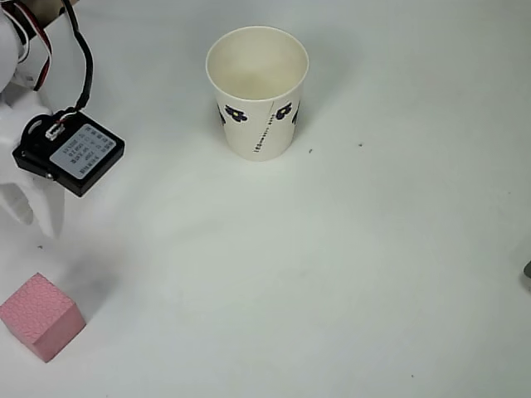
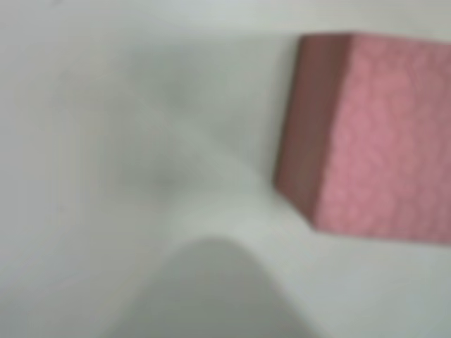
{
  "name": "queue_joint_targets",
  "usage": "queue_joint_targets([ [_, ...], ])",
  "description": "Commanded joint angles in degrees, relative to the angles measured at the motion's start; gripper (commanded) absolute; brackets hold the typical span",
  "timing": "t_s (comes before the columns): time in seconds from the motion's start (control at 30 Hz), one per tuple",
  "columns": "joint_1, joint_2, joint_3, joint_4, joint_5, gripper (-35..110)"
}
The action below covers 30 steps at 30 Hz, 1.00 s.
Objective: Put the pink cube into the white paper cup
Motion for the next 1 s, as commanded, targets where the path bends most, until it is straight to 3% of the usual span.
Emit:
queue_joint_targets([
  [0.0, 1.14, -3.08, -4.13, -2.99, -2.02, 18],
  [0.97, 1.85, -14.06, -12.57, -13.89, -9.84, 38],
])
